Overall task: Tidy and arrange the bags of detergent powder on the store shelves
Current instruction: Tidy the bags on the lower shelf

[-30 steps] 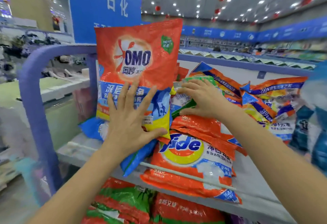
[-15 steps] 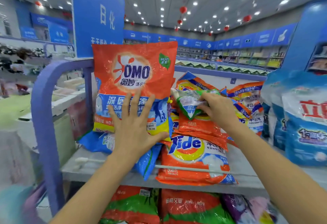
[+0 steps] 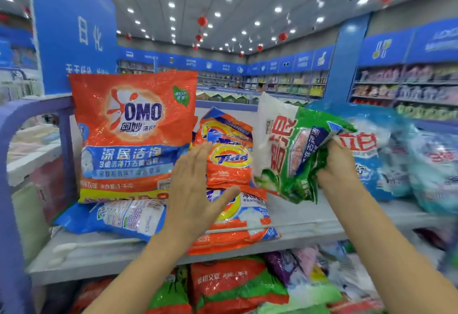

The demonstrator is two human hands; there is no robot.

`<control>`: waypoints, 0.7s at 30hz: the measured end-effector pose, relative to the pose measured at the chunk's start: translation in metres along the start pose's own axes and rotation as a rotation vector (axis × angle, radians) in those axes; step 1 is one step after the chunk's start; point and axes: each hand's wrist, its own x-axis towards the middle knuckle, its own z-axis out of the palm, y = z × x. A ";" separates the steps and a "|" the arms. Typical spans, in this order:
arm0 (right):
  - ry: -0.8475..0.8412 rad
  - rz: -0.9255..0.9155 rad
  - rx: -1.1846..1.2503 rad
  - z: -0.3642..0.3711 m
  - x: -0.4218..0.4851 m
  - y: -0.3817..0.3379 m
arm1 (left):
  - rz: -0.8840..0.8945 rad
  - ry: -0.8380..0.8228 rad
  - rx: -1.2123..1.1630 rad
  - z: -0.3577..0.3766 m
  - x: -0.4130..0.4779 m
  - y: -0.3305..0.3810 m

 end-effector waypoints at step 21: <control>0.268 0.251 0.291 -0.317 -0.025 -0.048 | 0.170 -0.559 -0.493 0.183 0.028 0.260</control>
